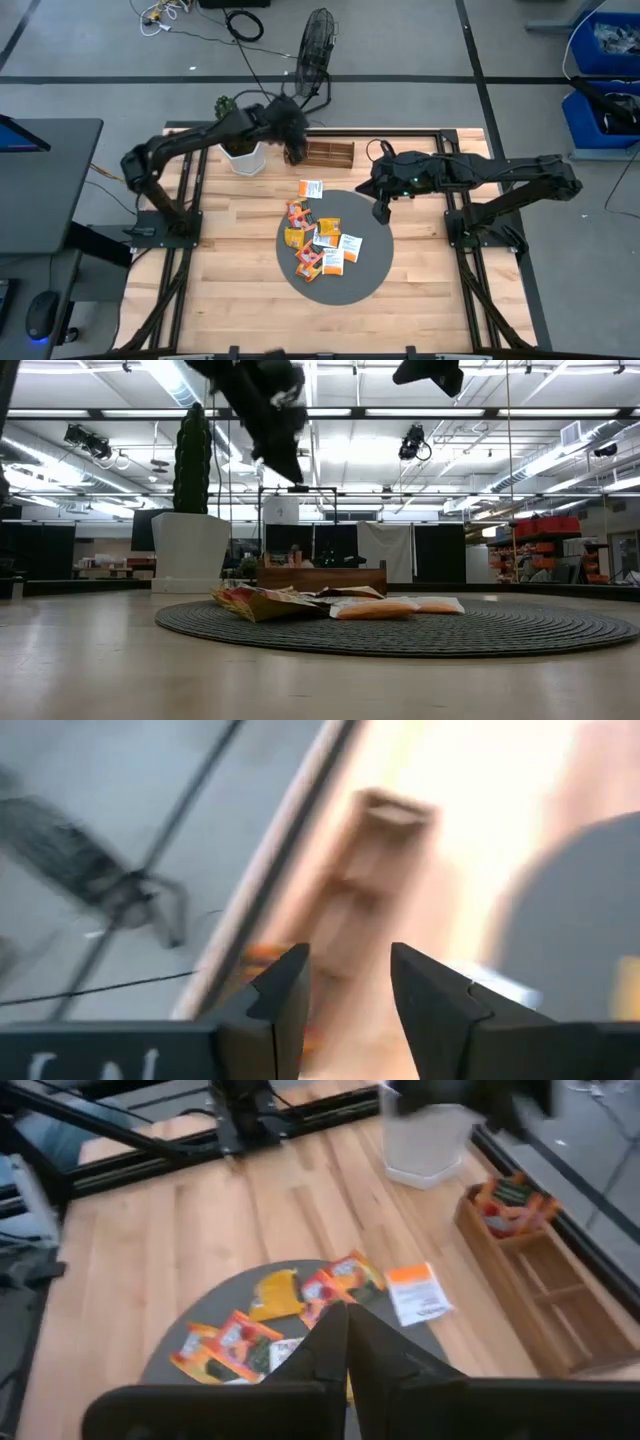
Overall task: Pick & Place Tea
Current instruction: Put the yellow tea bag into the middle section of the wooden organizer
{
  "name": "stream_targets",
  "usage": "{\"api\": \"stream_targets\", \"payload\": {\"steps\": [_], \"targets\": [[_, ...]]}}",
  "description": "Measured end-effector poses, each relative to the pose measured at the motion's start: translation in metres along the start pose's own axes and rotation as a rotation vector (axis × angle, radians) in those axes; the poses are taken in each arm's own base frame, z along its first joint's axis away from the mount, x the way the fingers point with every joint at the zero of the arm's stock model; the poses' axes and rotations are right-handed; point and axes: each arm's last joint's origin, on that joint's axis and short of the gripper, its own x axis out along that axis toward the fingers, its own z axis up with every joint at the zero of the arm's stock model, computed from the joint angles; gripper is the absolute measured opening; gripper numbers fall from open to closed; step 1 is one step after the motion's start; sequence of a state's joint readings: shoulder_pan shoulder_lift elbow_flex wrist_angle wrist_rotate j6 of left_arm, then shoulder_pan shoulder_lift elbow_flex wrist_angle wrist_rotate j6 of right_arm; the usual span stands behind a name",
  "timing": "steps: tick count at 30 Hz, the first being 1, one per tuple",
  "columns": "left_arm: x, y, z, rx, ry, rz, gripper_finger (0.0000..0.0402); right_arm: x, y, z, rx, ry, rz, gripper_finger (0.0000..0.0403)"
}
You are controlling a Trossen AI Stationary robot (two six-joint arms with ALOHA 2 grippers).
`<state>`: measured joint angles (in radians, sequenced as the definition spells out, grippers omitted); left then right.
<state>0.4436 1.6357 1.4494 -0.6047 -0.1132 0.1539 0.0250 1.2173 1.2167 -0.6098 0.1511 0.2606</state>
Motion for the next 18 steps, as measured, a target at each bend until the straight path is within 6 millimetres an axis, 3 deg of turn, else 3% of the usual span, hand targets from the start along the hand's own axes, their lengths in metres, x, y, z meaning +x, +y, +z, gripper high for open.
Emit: {"api": "stream_targets", "payload": {"steps": [5,9,14,18], "targets": [[-0.036,-0.058,0.005,0.09,-0.043,-0.133,0.0125,-0.002,-0.001,-0.001,-0.006,0.008,-0.005,0.0007],[-0.045,-0.092,-0.003,0.169,0.014,-0.208,0.0113,-0.002,-0.001,-0.002,-0.01,0.015,-0.006,0.0009],[-0.034,-0.1,-0.009,0.13,0.088,-0.213,0.0113,0.0,0.0,-0.007,-0.01,0.037,-0.002,0.0011],[-0.032,-0.093,-0.012,0.073,0.137,-0.236,0.0126,0.015,0.004,-0.028,0.038,0.058,0.022,0.0011]]}}
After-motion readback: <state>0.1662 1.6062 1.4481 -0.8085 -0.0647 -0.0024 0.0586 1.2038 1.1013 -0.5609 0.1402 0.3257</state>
